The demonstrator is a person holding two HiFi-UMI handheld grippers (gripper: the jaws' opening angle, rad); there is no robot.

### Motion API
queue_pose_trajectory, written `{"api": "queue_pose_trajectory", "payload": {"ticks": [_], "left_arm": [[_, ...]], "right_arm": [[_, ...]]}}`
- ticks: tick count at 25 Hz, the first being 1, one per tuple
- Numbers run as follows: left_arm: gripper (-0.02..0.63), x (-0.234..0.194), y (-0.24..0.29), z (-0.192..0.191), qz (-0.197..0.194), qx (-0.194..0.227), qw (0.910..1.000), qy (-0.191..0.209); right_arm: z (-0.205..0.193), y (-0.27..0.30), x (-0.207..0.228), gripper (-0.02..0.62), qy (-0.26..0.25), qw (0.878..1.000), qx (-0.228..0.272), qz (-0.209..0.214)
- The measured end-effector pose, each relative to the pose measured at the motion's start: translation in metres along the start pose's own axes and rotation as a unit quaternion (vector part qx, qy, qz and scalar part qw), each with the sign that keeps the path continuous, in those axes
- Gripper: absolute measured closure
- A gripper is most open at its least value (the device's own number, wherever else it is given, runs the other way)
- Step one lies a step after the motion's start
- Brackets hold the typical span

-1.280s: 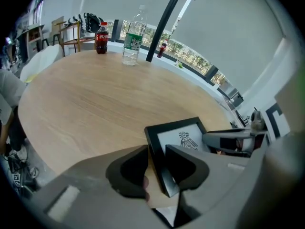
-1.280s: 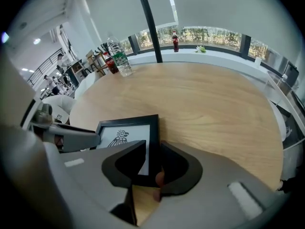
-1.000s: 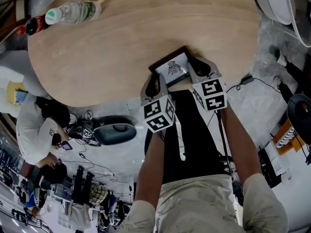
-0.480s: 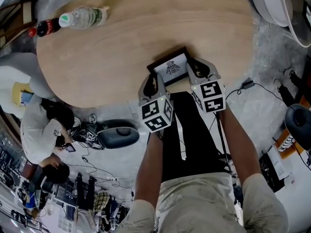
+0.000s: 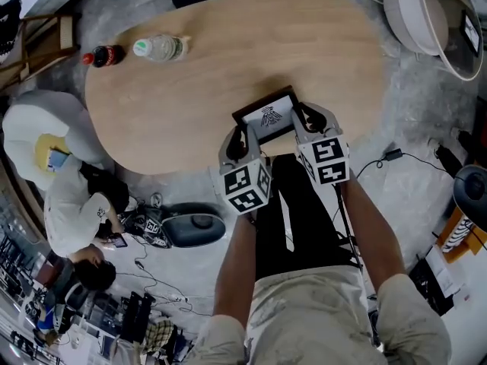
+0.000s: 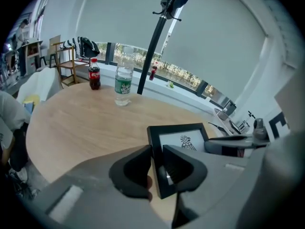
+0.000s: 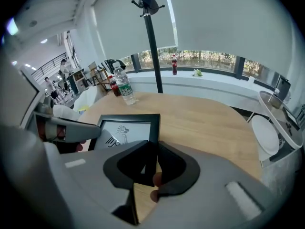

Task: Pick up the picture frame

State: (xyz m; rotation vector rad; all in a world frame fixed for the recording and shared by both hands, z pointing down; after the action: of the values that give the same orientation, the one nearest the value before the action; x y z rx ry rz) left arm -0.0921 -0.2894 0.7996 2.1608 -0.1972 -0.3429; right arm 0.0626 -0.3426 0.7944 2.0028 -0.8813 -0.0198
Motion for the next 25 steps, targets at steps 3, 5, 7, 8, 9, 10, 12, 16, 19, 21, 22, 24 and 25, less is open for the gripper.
{"api": "queue_pose_trajectory", "payload": {"ticks": [3, 5, 7, 8, 9, 10, 12, 16, 19, 21, 22, 24, 25], "left_arm": [[0.517, 0.003, -0.020, 0.016, -0.002, 0.014, 0.9999, 0.007], [0.517, 0.004, -0.032, 0.027, -0.004, 0.025, 0.9996, 0.013], [0.517, 0.004, -0.041, 0.041, -0.006, 0.039, 0.9991, 0.017], [0.517, 0.005, -0.046, 0.047, -0.006, 0.046, 0.9988, 0.017], [0.517, 0.005, -0.052, 0.053, -0.006, 0.052, 0.9985, 0.018], [0.517, 0.006, -0.059, 0.058, -0.006, 0.058, 0.9981, 0.018], [0.518, 0.009, -0.072, 0.071, -0.006, 0.073, 0.9971, 0.019], [0.520, 0.013, -0.100, 0.096, -0.008, 0.104, 0.9942, 0.025], [0.520, 0.016, -0.126, 0.113, -0.009, 0.125, 0.9918, 0.025], [0.520, 0.016, -0.144, 0.122, -0.009, 0.137, 0.9902, 0.024], [0.520, 0.017, -0.153, 0.126, -0.009, 0.144, 0.9893, 0.024], [0.521, 0.021, -0.170, 0.135, -0.012, 0.159, 0.9868, 0.028], [0.520, 0.024, -0.179, 0.139, -0.013, 0.168, 0.9852, 0.033]], "right_arm": [[0.013, -0.018, -0.009, 0.523, 0.003, 1.000, 0.014, -0.003], [0.023, -0.027, -0.015, 0.525, 0.002, 1.000, 0.025, -0.005], [0.037, -0.034, -0.019, 0.525, -0.002, 0.999, 0.039, -0.006], [0.043, -0.038, -0.021, 0.525, -0.004, 0.999, 0.045, -0.007], [0.048, -0.044, -0.024, 0.525, -0.005, 0.999, 0.051, -0.007], [0.054, -0.050, -0.026, 0.525, -0.006, 0.998, 0.056, -0.008], [0.065, -0.062, -0.032, 0.525, -0.008, 0.998, 0.069, -0.010], [0.089, -0.087, -0.044, 0.525, -0.012, 0.995, 0.100, -0.016], [0.107, -0.109, -0.056, 0.525, -0.022, 0.992, 0.122, -0.017], [0.118, -0.125, -0.066, 0.525, -0.032, 0.990, 0.133, -0.017], [0.123, -0.133, -0.070, 0.525, -0.036, 0.990, 0.139, -0.017], [0.132, -0.149, -0.077, 0.525, -0.042, 0.987, 0.153, -0.020], [0.136, -0.158, -0.080, 0.525, -0.044, 0.986, 0.160, -0.021]]}}
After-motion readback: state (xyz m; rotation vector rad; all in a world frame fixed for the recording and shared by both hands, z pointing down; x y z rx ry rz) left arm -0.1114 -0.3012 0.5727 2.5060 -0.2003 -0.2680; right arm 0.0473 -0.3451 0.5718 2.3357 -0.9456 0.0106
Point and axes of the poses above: the fingertips, and each gripper's own axes: y forward along the fingers, x to its right, z out of its top, the point moved 4 cm from there along -y, backward along the fingers, and after that the axes turned 11 degrees about z, right-handed, at the moved point
